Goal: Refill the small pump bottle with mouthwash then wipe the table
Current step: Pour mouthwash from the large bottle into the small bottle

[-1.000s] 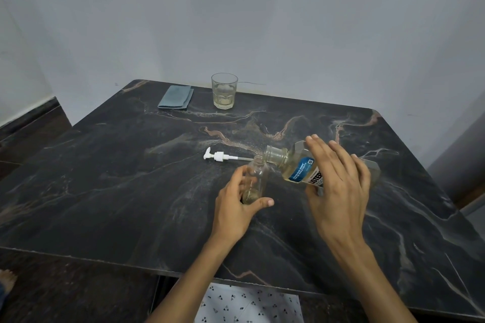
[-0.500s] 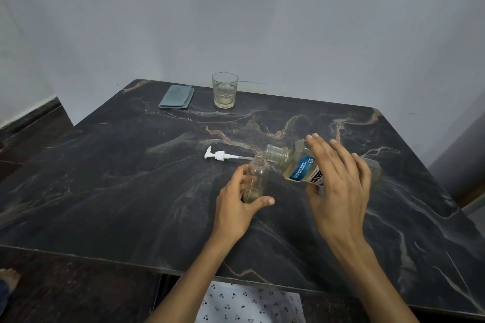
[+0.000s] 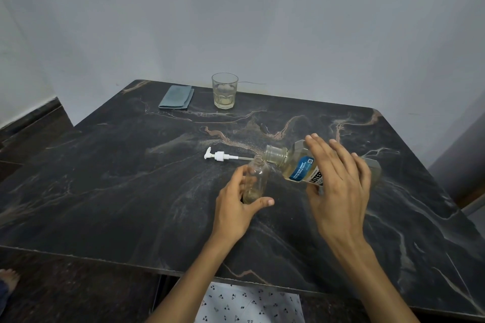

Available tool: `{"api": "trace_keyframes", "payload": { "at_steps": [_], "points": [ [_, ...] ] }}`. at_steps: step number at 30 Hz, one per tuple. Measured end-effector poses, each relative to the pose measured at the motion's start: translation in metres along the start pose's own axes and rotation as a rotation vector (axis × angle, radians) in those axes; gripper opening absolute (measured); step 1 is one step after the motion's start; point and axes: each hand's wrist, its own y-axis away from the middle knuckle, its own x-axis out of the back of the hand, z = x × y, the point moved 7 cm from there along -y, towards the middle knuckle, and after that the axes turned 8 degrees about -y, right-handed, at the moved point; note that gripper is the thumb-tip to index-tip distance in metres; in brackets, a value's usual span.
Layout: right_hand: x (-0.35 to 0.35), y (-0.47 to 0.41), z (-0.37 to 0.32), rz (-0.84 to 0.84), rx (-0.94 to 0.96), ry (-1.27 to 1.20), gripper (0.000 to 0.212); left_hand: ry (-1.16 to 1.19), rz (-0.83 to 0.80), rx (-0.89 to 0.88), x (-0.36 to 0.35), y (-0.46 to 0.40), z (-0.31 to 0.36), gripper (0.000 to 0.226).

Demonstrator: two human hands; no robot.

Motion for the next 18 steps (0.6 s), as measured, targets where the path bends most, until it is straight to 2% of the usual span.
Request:
{"api": "trace_keyframes", "payload": {
  "at_steps": [18],
  "points": [
    [0.0013, 0.0002, -0.0013, 0.015, -0.007, 0.003, 0.101, -0.002, 0.009, 0.009, 0.0004, -0.0004, -0.0018, 0.066]
  ]
}}
